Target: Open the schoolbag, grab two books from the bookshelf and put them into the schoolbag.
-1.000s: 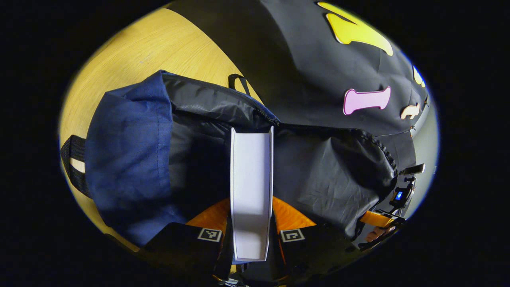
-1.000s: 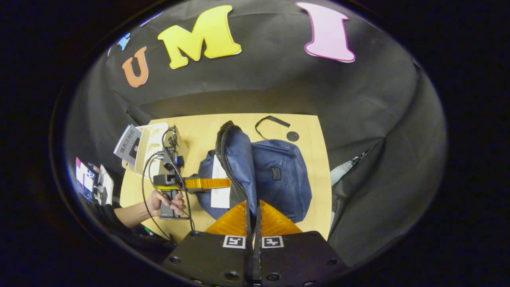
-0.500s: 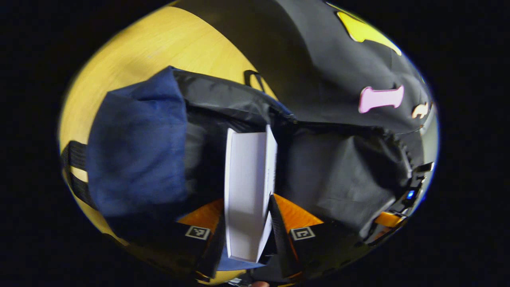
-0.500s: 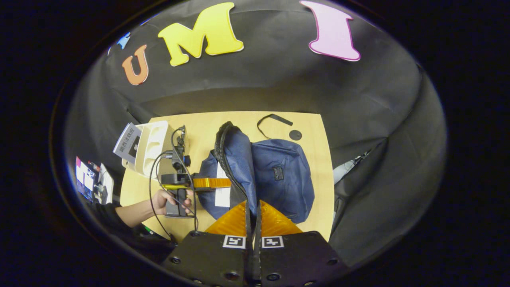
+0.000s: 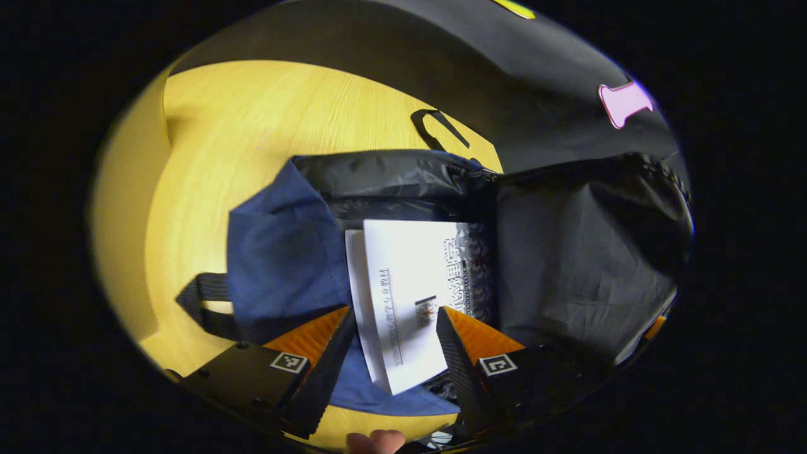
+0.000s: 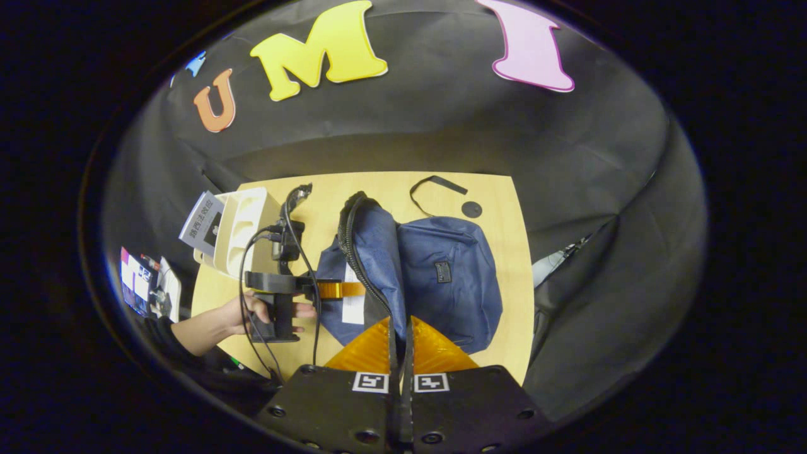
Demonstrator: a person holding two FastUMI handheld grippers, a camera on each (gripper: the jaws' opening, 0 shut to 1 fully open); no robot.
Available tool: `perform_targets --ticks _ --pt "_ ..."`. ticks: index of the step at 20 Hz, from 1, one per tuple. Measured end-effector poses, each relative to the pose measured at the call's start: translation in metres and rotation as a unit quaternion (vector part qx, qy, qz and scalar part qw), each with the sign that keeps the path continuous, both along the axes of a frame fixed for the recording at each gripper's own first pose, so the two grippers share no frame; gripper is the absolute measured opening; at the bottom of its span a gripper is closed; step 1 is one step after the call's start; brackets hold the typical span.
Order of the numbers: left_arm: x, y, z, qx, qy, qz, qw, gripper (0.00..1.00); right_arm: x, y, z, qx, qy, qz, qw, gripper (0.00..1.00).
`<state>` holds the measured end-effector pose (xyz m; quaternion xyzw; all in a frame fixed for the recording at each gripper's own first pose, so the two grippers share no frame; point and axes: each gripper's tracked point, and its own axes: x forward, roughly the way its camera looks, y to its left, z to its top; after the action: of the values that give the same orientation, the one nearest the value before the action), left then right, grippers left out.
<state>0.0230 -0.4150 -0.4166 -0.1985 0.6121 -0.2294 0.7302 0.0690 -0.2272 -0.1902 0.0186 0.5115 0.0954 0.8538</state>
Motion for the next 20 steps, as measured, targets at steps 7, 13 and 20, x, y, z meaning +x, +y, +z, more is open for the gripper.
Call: perform_targets --ticks 7,13,20 --pt "0.019 0.075 0.054 0.156 -0.116 -0.003 0.981 0.83 -0.002 0.009 -0.002 -0.008 -0.004 0.010 1.000 0.00" --pt "0.018 0.115 0.122 0.168 -0.189 0.018 0.967 0.99 -0.002 0.024 -0.007 -0.016 -0.009 0.012 1.000 0.00" --pt "0.015 0.224 0.199 0.172 -0.215 0.071 0.959 0.99 -0.003 0.039 -0.011 -0.021 -0.011 0.007 1.000 0.00"
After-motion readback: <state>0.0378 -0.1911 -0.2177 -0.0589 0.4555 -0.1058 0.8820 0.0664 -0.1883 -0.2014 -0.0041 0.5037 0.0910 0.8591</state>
